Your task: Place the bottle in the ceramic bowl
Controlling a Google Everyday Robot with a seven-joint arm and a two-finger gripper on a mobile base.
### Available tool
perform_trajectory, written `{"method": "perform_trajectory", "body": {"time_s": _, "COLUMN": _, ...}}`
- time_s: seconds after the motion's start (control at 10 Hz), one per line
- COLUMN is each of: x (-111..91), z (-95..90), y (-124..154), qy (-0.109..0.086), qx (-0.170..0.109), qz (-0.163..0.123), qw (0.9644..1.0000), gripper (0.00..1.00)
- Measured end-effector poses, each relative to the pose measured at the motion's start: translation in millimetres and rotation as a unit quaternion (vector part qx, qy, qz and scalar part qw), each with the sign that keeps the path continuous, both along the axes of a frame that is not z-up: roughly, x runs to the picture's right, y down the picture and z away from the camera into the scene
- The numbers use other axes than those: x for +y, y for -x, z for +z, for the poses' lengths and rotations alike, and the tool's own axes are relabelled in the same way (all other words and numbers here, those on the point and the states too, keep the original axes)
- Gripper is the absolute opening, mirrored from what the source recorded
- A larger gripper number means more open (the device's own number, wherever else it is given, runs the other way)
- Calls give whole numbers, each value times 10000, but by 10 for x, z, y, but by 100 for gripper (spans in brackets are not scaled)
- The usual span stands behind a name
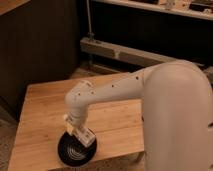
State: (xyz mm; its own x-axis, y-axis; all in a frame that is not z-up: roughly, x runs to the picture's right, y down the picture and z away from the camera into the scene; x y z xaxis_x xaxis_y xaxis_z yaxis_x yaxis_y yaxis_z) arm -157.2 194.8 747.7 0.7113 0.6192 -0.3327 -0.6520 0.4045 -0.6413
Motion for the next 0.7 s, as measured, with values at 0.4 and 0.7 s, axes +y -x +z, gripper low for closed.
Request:
{"method": "perform_trajectory", "body": {"time_s": 0.4, "x": -2, "z": -49, "y": -83, "qy": 217, "qx": -637, "qz": 440, "qw": 9968, "gripper": 60}}
{"method": "perform_trajectory", "body": {"time_s": 0.7, "x": -52, "z": -8, "y": -126, "qy": 1080, "qx": -1343, "qz": 682, "qw": 9827, "gripper": 60}}
